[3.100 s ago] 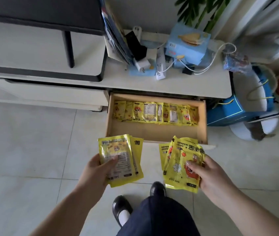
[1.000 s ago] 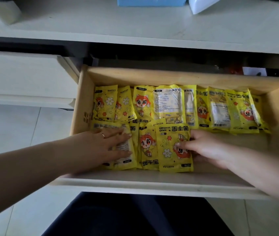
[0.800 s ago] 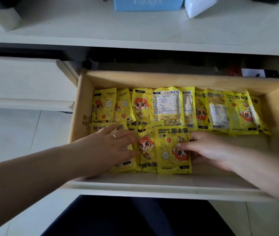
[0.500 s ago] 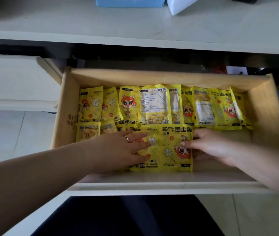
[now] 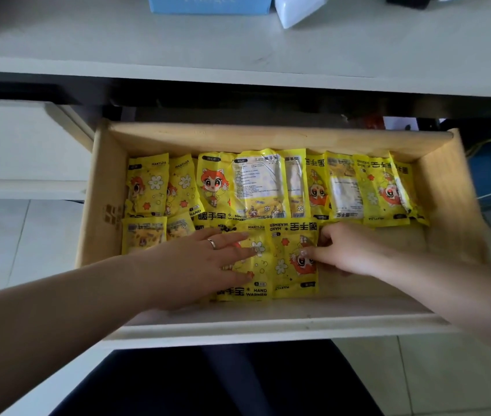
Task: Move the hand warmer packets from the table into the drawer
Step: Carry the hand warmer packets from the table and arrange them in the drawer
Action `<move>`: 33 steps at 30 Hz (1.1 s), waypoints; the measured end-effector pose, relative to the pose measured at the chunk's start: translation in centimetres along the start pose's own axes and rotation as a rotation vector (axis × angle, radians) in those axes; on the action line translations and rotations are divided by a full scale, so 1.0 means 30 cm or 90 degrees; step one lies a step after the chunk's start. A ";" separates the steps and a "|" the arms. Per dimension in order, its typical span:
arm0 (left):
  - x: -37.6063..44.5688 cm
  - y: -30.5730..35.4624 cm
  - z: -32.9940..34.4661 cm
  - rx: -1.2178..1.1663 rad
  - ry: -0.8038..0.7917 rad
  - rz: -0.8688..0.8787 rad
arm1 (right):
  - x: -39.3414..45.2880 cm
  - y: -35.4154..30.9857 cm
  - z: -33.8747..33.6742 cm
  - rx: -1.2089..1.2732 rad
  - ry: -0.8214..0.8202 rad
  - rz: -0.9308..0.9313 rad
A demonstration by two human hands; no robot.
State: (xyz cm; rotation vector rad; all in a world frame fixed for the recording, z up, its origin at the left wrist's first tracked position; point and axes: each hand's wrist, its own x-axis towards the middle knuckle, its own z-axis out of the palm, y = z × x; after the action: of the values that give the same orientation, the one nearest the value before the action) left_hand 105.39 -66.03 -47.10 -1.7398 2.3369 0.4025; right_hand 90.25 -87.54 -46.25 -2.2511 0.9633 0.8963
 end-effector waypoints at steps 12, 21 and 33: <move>-0.047 0.040 -0.193 -0.495 0.010 -0.356 | -0.172 -0.126 -0.157 0.025 -0.016 -0.052; -0.319 0.231 -0.582 -0.961 0.287 -0.678 | -0.607 -0.363 -0.364 0.305 0.074 -0.141; -0.810 0.494 -1.376 -1.012 0.474 -0.806 | -1.407 -0.621 -0.728 0.344 0.064 -0.175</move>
State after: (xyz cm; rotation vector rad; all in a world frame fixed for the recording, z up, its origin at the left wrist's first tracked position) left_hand 98.25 -53.81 1.01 -3.8476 0.0423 1.6836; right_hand 90.30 -73.34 2.76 -1.9063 0.7936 0.3500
